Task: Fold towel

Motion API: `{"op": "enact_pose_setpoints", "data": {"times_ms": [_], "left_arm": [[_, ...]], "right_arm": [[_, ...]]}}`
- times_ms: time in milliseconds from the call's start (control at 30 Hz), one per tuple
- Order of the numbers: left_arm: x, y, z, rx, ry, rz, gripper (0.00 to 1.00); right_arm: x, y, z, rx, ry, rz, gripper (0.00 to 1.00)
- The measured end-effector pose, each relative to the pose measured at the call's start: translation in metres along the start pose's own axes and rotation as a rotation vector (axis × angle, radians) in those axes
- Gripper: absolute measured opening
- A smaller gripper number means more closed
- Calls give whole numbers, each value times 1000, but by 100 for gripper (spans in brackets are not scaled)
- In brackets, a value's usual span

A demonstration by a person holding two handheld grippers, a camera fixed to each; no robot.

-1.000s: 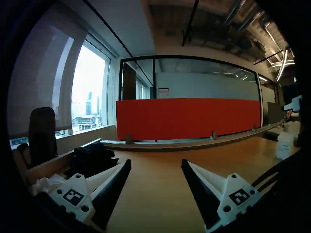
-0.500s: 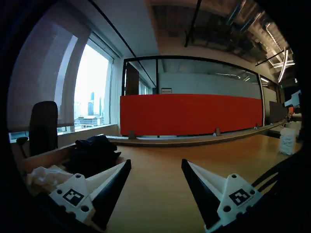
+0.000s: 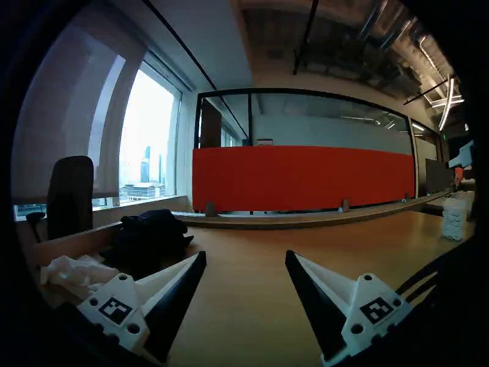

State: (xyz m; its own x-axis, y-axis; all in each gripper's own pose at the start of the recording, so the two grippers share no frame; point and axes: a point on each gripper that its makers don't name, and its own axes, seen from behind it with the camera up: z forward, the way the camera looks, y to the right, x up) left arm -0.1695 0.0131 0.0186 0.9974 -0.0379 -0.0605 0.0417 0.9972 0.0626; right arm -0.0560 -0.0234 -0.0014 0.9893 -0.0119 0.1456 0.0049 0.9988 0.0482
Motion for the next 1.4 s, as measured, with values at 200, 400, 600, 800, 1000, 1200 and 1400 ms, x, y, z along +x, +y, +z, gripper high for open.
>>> {"op": "enact_pose_setpoints", "data": {"times_ms": [200,400,600,800,1000,1200,1400], "left_arm": [[-3,2,2,-8,-13,1,96],[-2,3,2,-13,-13,1,96],[-2,3,2,-14,-14,2,96],[-3,3,1,-14,-14,2,96],[-3,3,0,-15,-14,3,96],[-4,3,0,-16,-15,3,96],[-5,3,1,-15,-15,3,96]], "right_arm": [[2,3,-1,-6,5,9,100],[1,4,-2,-10,2,10,100],[0,2,-1,-6,-2,6,100],[2,0,0,-3,0,2,99],[3,2,2,-4,5,5,100],[5,2,3,3,12,5,100],[17,6,3,2,47,-13,100]]}}
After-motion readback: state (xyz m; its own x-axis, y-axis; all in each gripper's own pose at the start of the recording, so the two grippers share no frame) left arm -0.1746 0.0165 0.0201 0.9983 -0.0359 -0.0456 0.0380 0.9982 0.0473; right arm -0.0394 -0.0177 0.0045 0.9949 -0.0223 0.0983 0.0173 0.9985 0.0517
